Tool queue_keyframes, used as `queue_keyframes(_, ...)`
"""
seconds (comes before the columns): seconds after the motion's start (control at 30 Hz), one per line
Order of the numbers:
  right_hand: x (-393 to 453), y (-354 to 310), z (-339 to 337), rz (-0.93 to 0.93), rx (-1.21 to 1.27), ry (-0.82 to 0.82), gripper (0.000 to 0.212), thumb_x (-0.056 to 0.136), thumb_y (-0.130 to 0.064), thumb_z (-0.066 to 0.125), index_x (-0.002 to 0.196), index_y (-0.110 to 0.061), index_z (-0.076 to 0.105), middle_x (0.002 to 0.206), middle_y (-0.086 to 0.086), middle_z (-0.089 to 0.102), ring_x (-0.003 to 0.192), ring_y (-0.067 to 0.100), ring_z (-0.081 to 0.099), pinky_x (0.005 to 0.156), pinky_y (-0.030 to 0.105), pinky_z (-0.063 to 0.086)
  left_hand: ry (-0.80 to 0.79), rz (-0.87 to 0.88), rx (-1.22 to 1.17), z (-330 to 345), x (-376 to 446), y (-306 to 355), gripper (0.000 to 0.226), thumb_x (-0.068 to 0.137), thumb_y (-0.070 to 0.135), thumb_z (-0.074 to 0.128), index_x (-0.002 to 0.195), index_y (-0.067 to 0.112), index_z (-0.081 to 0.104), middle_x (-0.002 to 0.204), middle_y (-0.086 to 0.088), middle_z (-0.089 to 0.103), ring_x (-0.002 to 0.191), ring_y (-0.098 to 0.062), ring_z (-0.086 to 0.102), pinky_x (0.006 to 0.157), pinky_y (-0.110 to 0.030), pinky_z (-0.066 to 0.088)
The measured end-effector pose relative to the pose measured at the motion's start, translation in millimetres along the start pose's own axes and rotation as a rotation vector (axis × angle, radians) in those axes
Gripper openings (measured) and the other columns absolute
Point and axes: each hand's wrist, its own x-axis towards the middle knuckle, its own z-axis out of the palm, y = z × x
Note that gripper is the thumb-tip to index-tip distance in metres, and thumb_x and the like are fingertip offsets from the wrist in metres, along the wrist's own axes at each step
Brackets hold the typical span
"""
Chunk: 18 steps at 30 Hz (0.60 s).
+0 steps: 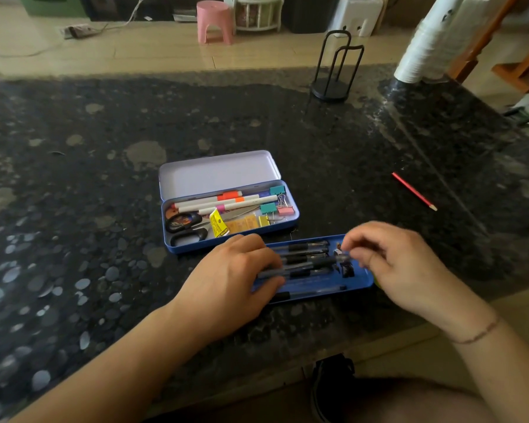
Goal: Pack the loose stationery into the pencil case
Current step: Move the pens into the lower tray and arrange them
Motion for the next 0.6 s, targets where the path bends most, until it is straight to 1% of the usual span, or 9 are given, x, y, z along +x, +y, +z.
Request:
queue_keyframes(0.1, 0.3, -19.0, -3.1, -0.087, 0.309, 0.224, 0.022, 0.087, -0.007, 0.064, 0.09, -0.029, 0.064, 0.083, -0.011, 0.065, 0.074, 0.011, 0.065, 0.067, 0.018, 0.052, 0.035, 0.04, -0.025, -4.9, -0.4, 5.7, 0.019, 0.085, 0.036, 0.061, 0.101, 0.027, 0.068, 0.089, 0.012, 0.061, 0.08, -0.005, 0.056, 0.067, -0.027, 0.052)
queue_keyframes(0.17, 0.6, -42.6, -1.2, -0.2, 0.588, 0.337, 0.019, 0.084, -0.009, 0.064, 0.099, -0.02, 0.063, 0.084, -0.005, 0.067, 0.071, 0.012, 0.066, 0.067, 0.018, 0.052, 0.079, 0.062, -0.063, -8.7, -1.7, 12.2, 0.013, 0.083, 0.031, 0.066, 0.095, 0.026, 0.068, 0.085, 0.012, 0.062, 0.076, -0.006, 0.058, 0.064, -0.027, 0.053)
queue_keyframes(0.23, 2.1, -61.6, 4.6, -0.3, 0.821, 0.338, 0.033, 0.08, -0.011, 0.066, 0.112, -0.015, 0.058, 0.091, 0.0, 0.067, 0.076, 0.014, 0.067, 0.072, 0.022, 0.053, 0.167, 0.045, -0.15, -13.0, -3.2, 18.9, 0.009, 0.08, 0.025, 0.07, 0.087, 0.029, 0.065, 0.078, 0.014, 0.062, 0.07, -0.006, 0.059, 0.06, -0.019, 0.05)
queue_keyframes(0.27, 2.3, -65.9, 8.9, -0.319, 0.863, 0.307, 0.04, 0.079, -0.013, 0.067, 0.117, -0.015, 0.057, 0.099, 0.001, 0.067, 0.082, 0.016, 0.066, 0.075, 0.025, 0.053, 0.228, 0.009, -0.22, -14.7, -2.9, 22.3, 0.014, 0.079, 0.019, 0.072, 0.083, 0.03, 0.064, 0.073, 0.013, 0.062, 0.065, -0.006, 0.059, 0.057, -0.016, 0.047)
queue_keyframes(0.3, 2.3, -66.8, 13.4, -0.314, 0.826, 0.273, 0.044, 0.08, -0.018, 0.069, 0.122, -0.017, 0.056, 0.106, 0.0, 0.066, 0.087, 0.017, 0.066, 0.077, 0.028, 0.053, 0.288, -0.053, -0.335, -16.5, -2.3, 24.5, 0.018, 0.078, 0.012, 0.072, 0.079, 0.027, 0.063, 0.068, 0.01, 0.063, 0.06, -0.006, 0.059, 0.055, -0.015, 0.045)
queue_keyframes(0.37, 2.5, -61.6, 20.4, -0.249, 0.529, 0.167, 0.044, 0.08, -0.03, 0.069, 0.123, -0.026, 0.059, 0.114, -0.007, 0.065, 0.097, 0.014, 0.064, 0.079, 0.029, 0.054, 0.377, -0.201, -0.685, -19.3, 1.8, 25.5, 0.016, 0.078, 0.0, 0.071, 0.078, 0.016, 0.065, 0.066, 0.001, 0.068, 0.055, -0.005, 0.06, 0.054, -0.016, 0.047)
queue_keyframes(0.43, 0.2, -56.2, 27.4, -0.186, 0.326, 0.029, 0.039, 0.08, -0.032, 0.07, 0.117, -0.04, 0.062, 0.11, -0.02, 0.067, 0.103, 0.0, 0.062, 0.085, 0.018, 0.051, 0.389, -0.259, -0.925, -21.4, 4.3, 23.0, 0.007, 0.078, 0.002, 0.069, 0.081, 0.006, 0.065, 0.064, -0.002, 0.068, 0.053, -0.008, 0.062, 0.054, -0.017, 0.049)
queue_keyframes(0.5, -1.6, -56.8, 30.4, -0.158, 0.367, -0.002, 0.037, 0.081, -0.021, 0.073, 0.107, -0.047, 0.063, 0.099, -0.03, 0.067, 0.098, -0.008, 0.063, 0.083, 0.009, 0.047, 0.311, -0.219, -1.001, -22.5, 4.3, 21.2, 0.008, 0.079, 0.007, 0.068, 0.085, 0.003, 0.065, 0.066, -0.005, 0.069, 0.055, -0.012, 0.065, 0.057, -0.02, 0.052)
queue_keyframes(0.6, 0.2, -44.6, 25.6, -0.126, 0.285, 0.043, 0.035, 0.079, -0.01, 0.074, 0.099, -0.039, 0.071, 0.09, -0.023, 0.071, 0.086, -0.004, 0.067, 0.078, 0.014, 0.052, 0.126, -0.234, -1.099, -27.1, 3.9, 15.3, 0.022, 0.075, 0.001, 0.071, 0.095, 0.003, 0.063, 0.079, -0.012, 0.072, 0.068, -0.021, 0.069, 0.067, -0.027, 0.057)
